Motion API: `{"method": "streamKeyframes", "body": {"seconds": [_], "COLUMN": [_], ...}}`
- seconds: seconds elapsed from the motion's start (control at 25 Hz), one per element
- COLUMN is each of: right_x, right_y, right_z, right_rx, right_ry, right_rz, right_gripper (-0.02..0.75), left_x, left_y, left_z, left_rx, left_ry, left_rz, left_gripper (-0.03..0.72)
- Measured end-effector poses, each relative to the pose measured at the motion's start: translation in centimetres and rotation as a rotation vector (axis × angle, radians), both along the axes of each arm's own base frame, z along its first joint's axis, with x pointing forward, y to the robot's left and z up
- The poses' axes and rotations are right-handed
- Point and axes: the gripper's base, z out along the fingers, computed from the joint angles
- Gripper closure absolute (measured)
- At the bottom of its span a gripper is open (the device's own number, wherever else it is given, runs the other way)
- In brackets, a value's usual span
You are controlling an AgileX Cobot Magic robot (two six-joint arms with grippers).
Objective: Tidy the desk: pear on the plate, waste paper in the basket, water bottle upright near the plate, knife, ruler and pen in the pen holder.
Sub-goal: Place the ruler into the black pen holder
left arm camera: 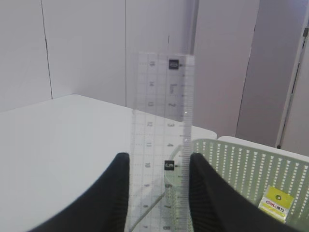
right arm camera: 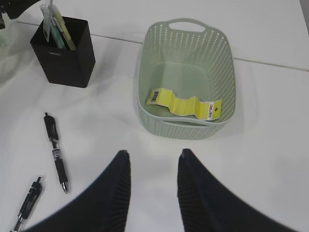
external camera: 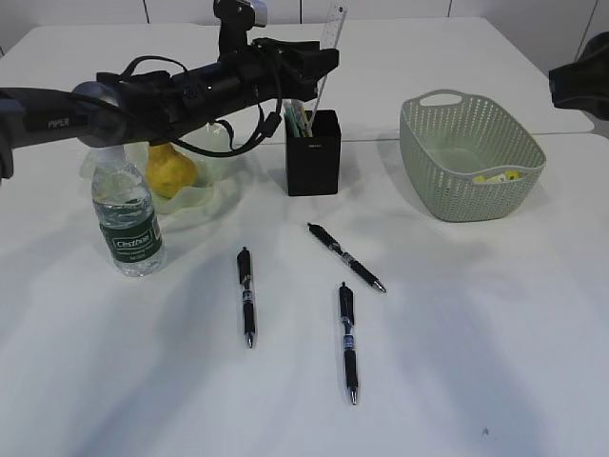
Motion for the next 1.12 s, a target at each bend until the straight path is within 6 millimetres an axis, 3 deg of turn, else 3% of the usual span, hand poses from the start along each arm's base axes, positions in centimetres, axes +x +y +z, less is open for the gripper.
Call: {"method": "streamKeyframes", "body": {"seconds": [1.12], "right_x": [0.1], "right_y": [0.0], "right_z": [0.1], "right_rx": [0.004], "right_ry": [-0.015], "right_rz": [0.004], "right_gripper": [0.458], "left_x": [0.3], "left_y": [0.1], "left_z": [-1.4], "left_rx": [-0.025], "left_ry": [0.033], "left_rz": [0.019], "left_gripper": [0.441]}}
